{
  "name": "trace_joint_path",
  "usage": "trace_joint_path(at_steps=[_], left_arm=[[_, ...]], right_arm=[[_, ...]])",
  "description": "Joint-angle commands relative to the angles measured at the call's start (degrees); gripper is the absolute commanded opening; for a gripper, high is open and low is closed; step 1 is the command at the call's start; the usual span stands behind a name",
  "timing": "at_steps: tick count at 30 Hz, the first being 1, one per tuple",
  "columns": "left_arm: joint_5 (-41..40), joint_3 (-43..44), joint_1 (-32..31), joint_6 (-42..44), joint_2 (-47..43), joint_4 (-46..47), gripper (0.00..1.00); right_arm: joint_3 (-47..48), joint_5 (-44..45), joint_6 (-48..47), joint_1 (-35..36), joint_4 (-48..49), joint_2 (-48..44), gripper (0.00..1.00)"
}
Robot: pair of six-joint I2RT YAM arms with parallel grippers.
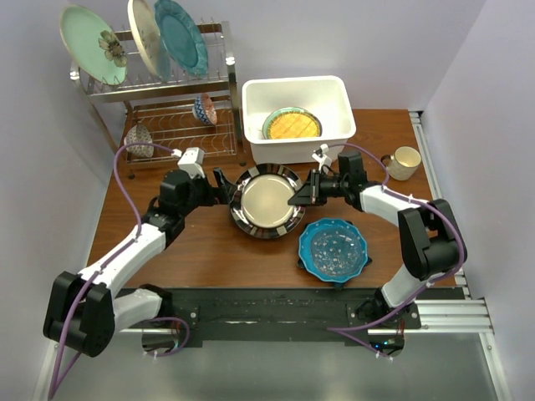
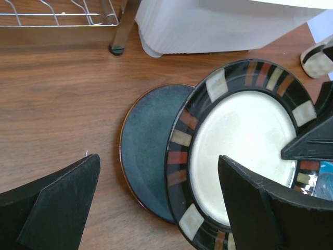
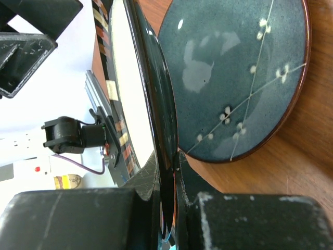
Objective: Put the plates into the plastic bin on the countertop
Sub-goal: Pick up the plate at the center of the board.
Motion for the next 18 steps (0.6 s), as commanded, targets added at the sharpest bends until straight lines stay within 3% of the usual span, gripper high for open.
trace_joint_path(at_steps=[1, 18], left_arm=[[-2.6, 2.6, 1.1, -1.4, -0.8, -1.4, 1.0], [-5.8, 3.3, 2.3, -3.3, 0.8, -4.1, 1.0]], right_arm=[[4.6, -5.0, -0.1, -0.2, 2.3, -5.2, 0.0], [15.6, -2.8, -5.9, -0.2, -10.5, -5.1, 0.0]])
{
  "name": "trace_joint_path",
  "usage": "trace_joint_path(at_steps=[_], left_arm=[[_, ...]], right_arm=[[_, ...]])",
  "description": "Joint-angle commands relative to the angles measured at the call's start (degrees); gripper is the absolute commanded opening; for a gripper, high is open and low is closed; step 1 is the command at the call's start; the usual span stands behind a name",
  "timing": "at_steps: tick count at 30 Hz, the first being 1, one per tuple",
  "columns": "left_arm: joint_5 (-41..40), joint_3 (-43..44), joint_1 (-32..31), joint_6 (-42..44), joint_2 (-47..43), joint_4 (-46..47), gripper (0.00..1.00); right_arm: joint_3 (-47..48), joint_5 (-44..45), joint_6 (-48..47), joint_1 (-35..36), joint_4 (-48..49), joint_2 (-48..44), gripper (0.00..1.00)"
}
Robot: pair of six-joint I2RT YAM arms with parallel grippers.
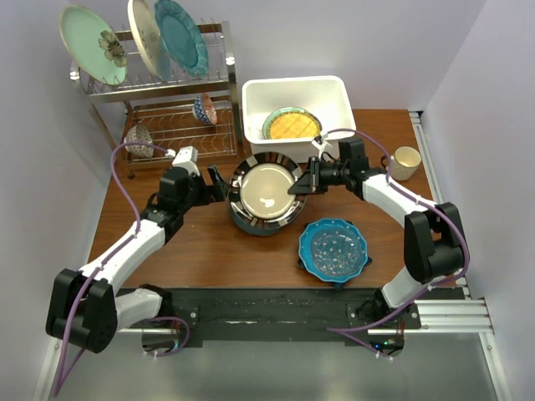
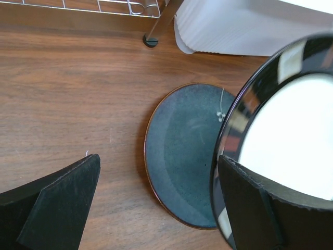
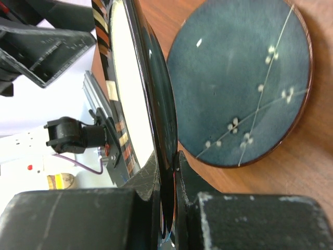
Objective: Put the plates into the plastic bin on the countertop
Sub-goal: Pick up the plate at the center of the board, then place the plate in the plastic bin.
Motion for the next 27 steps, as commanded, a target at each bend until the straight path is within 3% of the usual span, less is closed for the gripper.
trace_joint_path(at_steps=[1, 8, 27], left_arm=[[-1.9, 1.3, 0.6, -1.2, -1.0, 1.2, 1.0], [-3.7, 1.4, 0.8, -0.6, -2.6, -0.1, 1.0], [0.6, 0.9, 0.9, 0.8, -5.5, 1.0, 1.0]], right_arm=[[8.6, -3.5, -2.7, -0.3, -1.6, -2.8, 0.0], [15.1, -1.5, -3.7, -1.4, -5.9, -1.0, 0.0], [25.9, 0.5, 3.9, -6.3, -1.2, 7.3, 0.0]])
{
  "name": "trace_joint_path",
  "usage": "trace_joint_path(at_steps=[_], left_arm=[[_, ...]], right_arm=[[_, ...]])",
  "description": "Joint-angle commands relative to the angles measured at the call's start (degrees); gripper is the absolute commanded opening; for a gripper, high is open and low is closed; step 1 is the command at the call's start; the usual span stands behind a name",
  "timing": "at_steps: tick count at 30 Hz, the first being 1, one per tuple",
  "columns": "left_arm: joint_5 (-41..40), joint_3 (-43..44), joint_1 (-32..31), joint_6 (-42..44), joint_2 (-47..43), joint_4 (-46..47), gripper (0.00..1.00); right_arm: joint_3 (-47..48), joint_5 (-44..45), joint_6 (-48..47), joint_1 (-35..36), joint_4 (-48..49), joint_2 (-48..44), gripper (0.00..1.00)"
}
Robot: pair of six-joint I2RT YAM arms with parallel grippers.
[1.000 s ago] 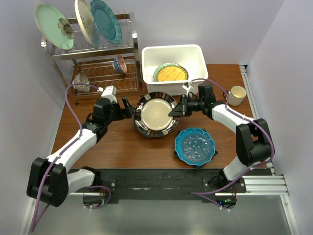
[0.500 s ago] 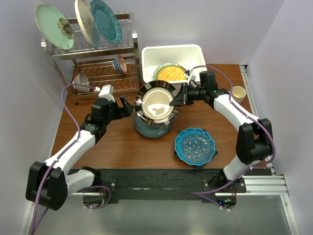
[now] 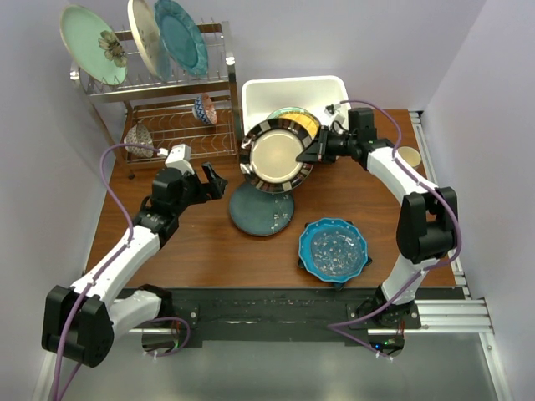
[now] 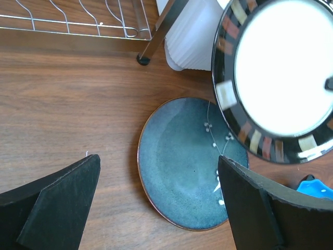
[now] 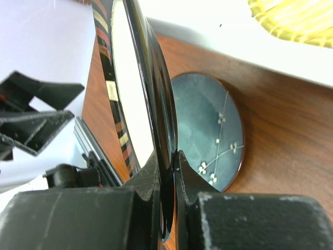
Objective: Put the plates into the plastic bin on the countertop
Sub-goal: Place the plate in the plastic bin.
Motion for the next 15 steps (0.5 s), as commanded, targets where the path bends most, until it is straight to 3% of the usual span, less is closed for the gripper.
trace_joint_path(at_steps=[1, 15], left_arm=[[1.5, 0.7, 0.5, 1.7, 0.2, 1.8, 1.0], [3.9, -0.4, 0.5, 1.6, 3.0, 3.0, 1.0]], right_arm=[[6.1, -4.6, 5.0, -1.3, 8.8, -1.4, 0.0], [12.0, -4.6, 11.7, -4.9, 13.2, 1.4, 0.0]])
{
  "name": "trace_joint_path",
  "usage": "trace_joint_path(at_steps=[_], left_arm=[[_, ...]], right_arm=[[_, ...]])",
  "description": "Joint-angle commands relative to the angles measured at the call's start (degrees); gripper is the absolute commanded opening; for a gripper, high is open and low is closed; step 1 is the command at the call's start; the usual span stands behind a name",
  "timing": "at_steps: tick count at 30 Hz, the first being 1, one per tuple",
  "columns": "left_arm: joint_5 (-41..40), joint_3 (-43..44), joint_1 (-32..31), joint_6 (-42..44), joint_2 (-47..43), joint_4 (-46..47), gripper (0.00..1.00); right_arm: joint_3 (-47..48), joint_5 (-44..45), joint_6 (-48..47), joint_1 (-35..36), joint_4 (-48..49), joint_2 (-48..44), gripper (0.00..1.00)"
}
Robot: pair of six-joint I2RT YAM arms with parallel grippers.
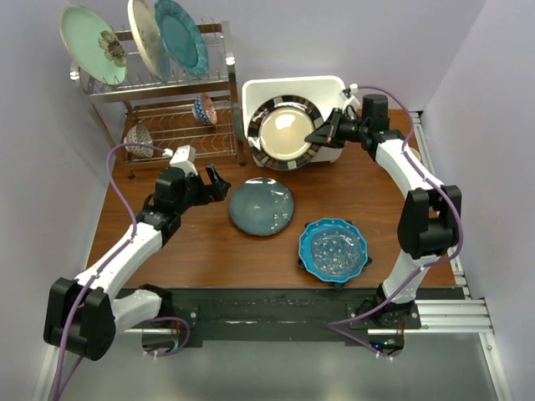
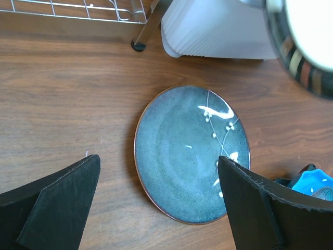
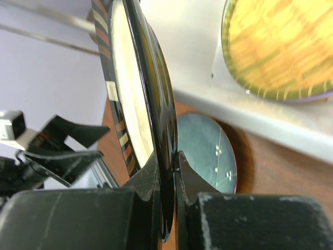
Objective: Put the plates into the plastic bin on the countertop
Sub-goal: Place the plate in the plastic bin.
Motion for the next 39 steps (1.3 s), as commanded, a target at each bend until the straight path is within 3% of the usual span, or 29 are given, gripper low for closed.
trace_joint_path(at_steps=[1, 23, 39], left_arm=[[1.5, -0.4, 0.5, 1.4, 0.6, 3.0, 1.0], [3.1, -0.8, 0.5, 2.7, 3.2, 2.8, 1.0], [4.6, -0.5, 0.5, 3.2, 4.6, 3.1, 1.0]], right_arm=[[6.5, -4.6, 5.7, -0.9, 10.5, -0.5, 0.0], [17.3, -2.2, 18.4, -2.9, 20.2, 10.7, 0.0], [23.0, 2.7, 18.8, -3.1, 18.8, 18.1, 0.0]])
